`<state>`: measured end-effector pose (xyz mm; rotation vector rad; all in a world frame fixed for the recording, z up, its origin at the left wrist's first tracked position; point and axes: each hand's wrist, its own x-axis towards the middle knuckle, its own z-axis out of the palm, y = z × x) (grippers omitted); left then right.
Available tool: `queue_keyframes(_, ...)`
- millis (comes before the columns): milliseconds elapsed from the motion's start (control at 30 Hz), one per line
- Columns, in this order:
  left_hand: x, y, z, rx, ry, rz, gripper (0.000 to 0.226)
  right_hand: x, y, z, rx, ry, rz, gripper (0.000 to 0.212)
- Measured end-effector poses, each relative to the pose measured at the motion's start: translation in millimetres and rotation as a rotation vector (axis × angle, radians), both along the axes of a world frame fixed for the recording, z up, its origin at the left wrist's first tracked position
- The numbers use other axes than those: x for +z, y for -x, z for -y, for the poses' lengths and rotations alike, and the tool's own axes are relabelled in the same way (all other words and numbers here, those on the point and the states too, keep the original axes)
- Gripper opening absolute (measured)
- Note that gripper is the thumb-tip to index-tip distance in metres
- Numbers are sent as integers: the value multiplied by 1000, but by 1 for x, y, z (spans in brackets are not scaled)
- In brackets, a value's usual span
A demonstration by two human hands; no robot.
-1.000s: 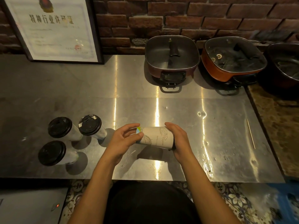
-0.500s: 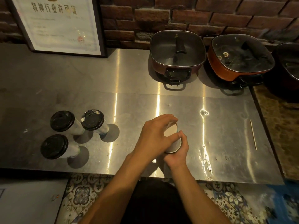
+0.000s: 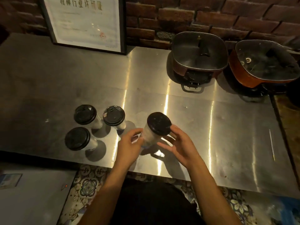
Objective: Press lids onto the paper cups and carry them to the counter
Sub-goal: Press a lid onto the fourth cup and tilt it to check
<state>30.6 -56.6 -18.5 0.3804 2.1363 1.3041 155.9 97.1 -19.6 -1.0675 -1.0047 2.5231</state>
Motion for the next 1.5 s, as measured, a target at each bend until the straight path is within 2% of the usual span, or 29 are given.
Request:
queue_keyframes(67,-8,1,15,43,-11,41,32,3,23,18,129,-215,101,25)
queue_keyframes(100,-11,5,25,75,-31,65,34,3,34,28,169,-258,122,23)
queue_keyframes(267,-6,33,66,350,-158,361,28,-2,70,71,297,-344,185,26)
queue_keyframes(367,-9,42,86,431,-197,433,27,-10,84,94,319,-330,202,28)
queue_keyframes(633,-31,64,115,346,-171,408,19,-27,106,127,292,-338,248,35)
queue_keyframes(933,-31,76,128,252,-197,430,22,-31,103,143,250,-379,243,37)
queue_keyframes(1100,-40,78,124,231,-202,424,25,-29,106,151,193,-466,261,37)
queue_keyframes(1267,-42,82,120,228,-183,406,26,-28,109,152,148,-424,285,32)
queue_keyframes(1500,-46,87,133,165,-92,545,24,-36,107,160,124,-392,336,36)
